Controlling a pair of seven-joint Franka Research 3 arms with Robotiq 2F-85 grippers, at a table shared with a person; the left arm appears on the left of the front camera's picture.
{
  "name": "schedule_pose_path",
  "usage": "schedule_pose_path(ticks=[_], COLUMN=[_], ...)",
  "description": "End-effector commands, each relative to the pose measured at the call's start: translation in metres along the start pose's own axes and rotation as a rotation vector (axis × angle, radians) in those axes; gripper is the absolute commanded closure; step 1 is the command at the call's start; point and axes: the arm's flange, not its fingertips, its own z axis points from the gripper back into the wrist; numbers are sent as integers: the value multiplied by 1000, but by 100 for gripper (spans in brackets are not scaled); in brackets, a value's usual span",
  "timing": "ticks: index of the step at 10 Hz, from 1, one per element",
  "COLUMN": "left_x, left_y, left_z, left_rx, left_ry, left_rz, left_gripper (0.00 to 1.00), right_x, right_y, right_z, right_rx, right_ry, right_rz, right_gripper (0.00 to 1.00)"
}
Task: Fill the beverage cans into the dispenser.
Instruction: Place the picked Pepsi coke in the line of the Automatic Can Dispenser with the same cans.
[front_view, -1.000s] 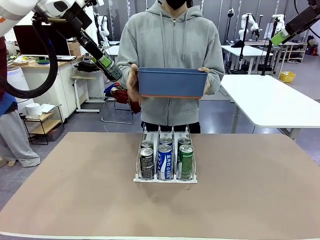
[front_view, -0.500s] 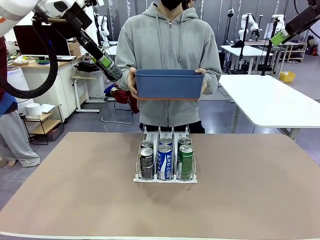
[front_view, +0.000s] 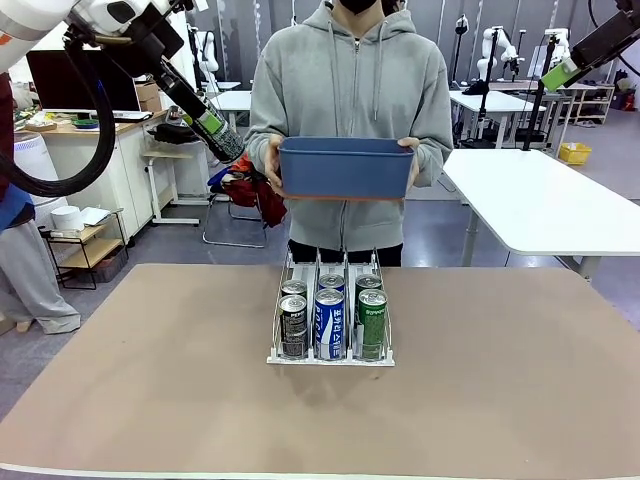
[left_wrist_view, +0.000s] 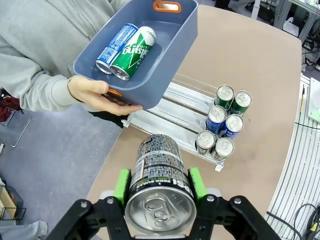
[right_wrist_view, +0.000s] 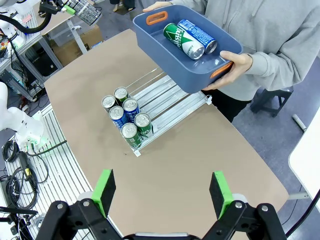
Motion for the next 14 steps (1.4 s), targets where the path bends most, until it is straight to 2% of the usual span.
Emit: schedule_pose_path(ticks=[1,3,6,7,8,9,10,11,12,13,14], left_x=[0,5,-5,-12,-22,-29,-31,-33,-32,-32,-32], left_y=[0,-28,-95,-107,-111,-125,-137,-136,-126,-142,-142], left_z=[0,2,-26,-36,-44,-55,-69,-78,-74,-80,-80], left_rx=[0,37,5,-32,-72,-139,-173,-211,-185,-175,-175], left_ry=[0,132,163,212,232,246,247,235,230,267,267], left_rz=[0,28,-133,-228,-259,-266,-255,-272,-236,-259,-259], left_gripper=[42,42,42,61,61,80,61,100,100,100,100], right_x=[0,0,0,0,0,0,0,0,0,0,0], right_y=[1,1,1,1,1,1,1,1,1,1,1], right_z=[-2,-2,-2,-2,-2,-2,-2,-2,-2,-2,-2], right_rx=[2,2,2,2,2,2,2,2,2,2,2], right_ry=[3,3,3,3,3,3,3,3,3,3,3], right_rz=[0,0,0,0,0,0,0,0,0,0,0], right_gripper=[0,0,0,0,0,0,0,0,0,0,0])
